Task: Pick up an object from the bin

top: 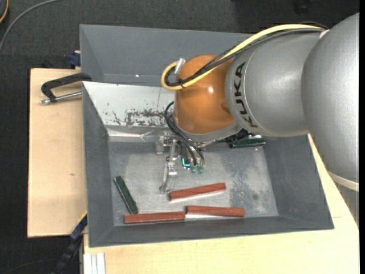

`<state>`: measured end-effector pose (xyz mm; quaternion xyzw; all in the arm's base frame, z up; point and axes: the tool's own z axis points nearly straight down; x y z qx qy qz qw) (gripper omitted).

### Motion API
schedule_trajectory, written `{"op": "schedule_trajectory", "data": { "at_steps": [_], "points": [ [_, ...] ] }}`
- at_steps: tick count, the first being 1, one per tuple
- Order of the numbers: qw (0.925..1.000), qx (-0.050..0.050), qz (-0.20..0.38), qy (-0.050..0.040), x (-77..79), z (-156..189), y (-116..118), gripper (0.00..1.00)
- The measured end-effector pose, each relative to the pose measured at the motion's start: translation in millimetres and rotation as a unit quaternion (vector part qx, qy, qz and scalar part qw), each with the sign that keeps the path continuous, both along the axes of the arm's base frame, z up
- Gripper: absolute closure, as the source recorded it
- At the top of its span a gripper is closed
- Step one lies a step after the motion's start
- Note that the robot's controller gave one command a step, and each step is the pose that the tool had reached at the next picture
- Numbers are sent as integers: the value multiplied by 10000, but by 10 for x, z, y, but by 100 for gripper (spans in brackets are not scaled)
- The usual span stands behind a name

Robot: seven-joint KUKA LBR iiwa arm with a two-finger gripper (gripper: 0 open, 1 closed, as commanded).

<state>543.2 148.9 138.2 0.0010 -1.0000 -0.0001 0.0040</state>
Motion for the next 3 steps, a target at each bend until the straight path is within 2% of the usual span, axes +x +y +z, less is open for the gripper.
{"op": "schedule_trajectory", "data": {
  "at_steps": [1, 2, 3],
  "points": [
    [9978, -4, 658, -16, -325, -702, -513, 0],
    [9978, 8, 666, -37, -316, -678, -488, 100],
    [9983, 17, 567, -119, 56, 832, -376, 100]
  ]
}}
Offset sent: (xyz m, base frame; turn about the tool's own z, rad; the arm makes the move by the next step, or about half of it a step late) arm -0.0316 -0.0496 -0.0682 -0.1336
